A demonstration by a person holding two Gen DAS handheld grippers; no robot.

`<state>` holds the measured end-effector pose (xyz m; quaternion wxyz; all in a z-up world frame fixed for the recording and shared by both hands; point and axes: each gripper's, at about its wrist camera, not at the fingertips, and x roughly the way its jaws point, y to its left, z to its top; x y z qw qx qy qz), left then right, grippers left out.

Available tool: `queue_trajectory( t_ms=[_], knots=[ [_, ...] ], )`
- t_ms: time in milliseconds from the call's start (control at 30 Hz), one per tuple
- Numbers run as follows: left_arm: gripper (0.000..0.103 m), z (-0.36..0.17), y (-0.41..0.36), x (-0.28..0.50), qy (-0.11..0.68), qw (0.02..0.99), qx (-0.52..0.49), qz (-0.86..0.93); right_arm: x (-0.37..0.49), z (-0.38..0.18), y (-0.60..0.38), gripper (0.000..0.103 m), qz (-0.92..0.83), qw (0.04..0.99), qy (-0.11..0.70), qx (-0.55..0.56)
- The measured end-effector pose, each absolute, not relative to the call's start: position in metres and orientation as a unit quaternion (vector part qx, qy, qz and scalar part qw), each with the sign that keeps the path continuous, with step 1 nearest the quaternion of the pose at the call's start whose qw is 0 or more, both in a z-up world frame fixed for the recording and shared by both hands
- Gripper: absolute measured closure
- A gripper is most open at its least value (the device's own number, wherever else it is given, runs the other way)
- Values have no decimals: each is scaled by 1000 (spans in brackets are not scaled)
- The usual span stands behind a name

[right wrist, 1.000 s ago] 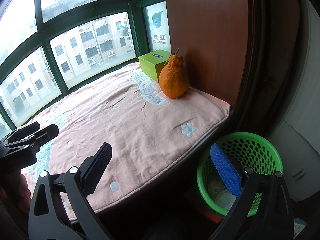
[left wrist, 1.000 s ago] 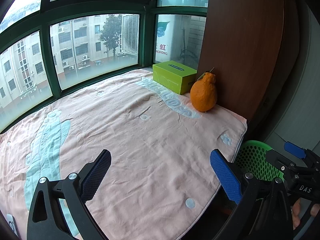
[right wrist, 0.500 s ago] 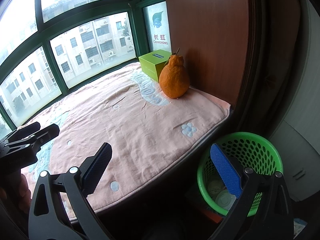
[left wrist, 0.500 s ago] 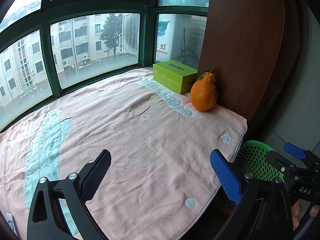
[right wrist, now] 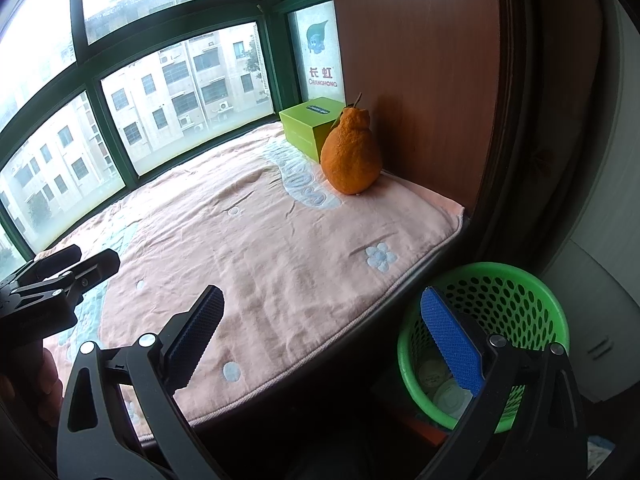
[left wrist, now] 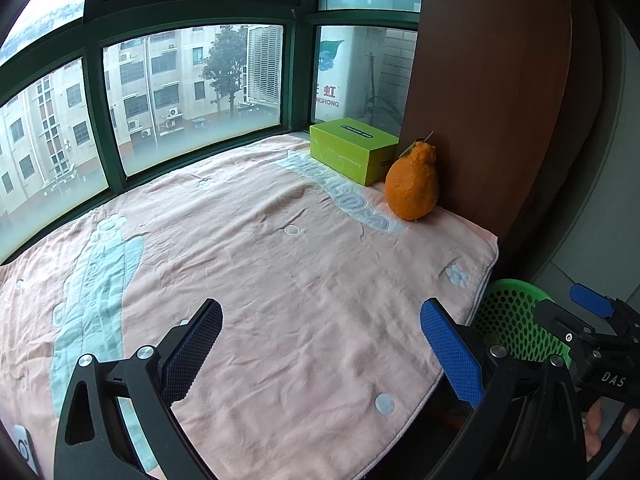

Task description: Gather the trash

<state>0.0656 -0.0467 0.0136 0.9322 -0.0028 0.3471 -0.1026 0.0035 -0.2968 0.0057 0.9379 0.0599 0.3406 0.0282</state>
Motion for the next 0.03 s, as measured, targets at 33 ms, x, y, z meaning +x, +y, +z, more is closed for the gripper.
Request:
queue_trajectory(
  t_ms=[33],
  knots=[
    [7,14,-47,66,347,932,-2,-102,4,6,-297,5,29,938,341,60]
  ],
)
